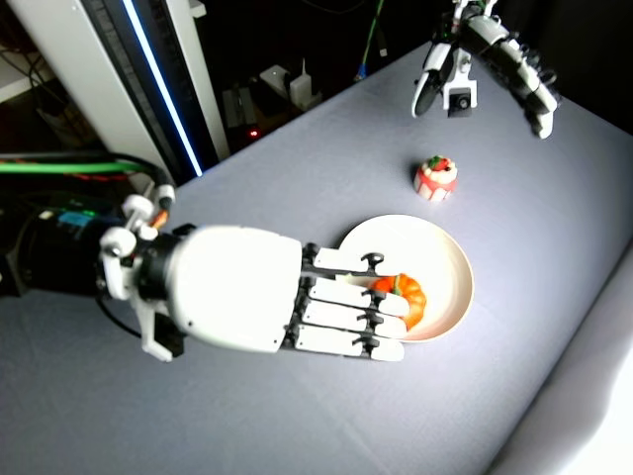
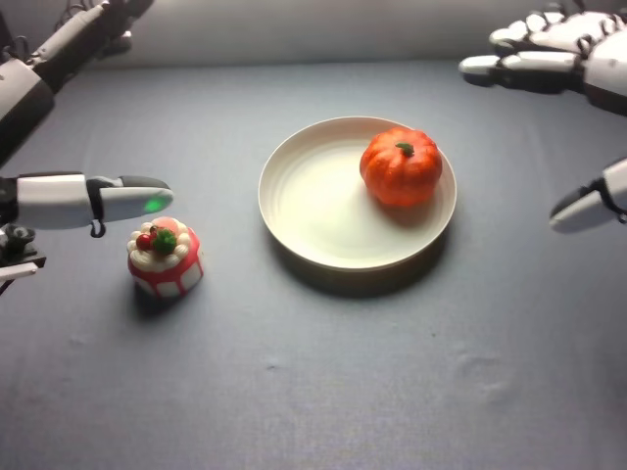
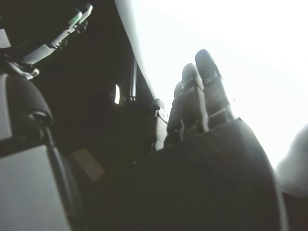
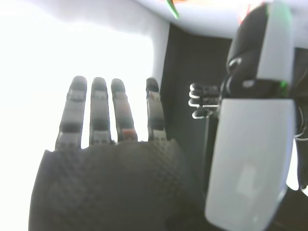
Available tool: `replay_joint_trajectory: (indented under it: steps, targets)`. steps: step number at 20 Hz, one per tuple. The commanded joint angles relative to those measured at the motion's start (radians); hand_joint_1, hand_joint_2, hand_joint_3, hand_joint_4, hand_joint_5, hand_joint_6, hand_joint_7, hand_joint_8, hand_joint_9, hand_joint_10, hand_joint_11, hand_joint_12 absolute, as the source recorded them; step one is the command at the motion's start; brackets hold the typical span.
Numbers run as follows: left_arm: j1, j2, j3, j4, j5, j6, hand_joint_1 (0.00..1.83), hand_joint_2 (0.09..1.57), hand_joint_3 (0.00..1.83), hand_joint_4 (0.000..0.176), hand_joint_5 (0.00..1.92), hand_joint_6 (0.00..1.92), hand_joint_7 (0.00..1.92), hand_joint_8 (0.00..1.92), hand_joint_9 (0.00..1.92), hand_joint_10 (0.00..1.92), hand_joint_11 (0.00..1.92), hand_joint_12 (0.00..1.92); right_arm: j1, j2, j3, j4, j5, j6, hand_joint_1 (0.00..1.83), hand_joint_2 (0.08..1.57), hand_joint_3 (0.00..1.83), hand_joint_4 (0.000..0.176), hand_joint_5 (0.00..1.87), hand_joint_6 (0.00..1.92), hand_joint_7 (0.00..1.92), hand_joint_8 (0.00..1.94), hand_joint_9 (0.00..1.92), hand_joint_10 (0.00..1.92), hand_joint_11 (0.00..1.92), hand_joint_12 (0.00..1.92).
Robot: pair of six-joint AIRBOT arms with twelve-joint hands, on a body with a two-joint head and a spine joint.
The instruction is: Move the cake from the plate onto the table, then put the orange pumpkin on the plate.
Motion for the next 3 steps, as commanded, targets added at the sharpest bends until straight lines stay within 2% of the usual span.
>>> replay_joint_trajectory:
  steps: [1,2,3]
  targets:
    - [-0.003,0.002,0.002,-0.023,-0.132,-0.004,1.00,0.93,0.00,0.161,0.00,0.00,0.00,0.00,0.04,0.01,0.00,0.09,0.002,0.012,0.001,0.037,0.097,-0.005,0.91,0.74,0.00,0.176,0.11,0.00,0.00,0.00,0.00,0.00,0.01,0.01]
    - [0.005,0.001,0.002,-0.030,-0.139,-0.004,1.00,0.94,0.00,0.154,0.00,0.00,0.00,0.00,0.03,0.00,0.00,0.02,-0.006,0.014,0.000,0.040,0.098,-0.005,0.91,0.77,0.00,0.161,0.08,0.00,0.00,0.00,0.00,0.00,0.00,0.00]
    - [0.015,0.001,0.001,-0.037,-0.147,-0.004,1.00,0.94,0.00,0.154,0.00,0.00,0.00,0.00,0.03,0.00,0.00,0.02,-0.016,0.017,-0.002,0.047,0.098,-0.005,0.91,0.77,0.00,0.161,0.08,0.00,0.00,0.00,0.00,0.00,0.00,0.00]
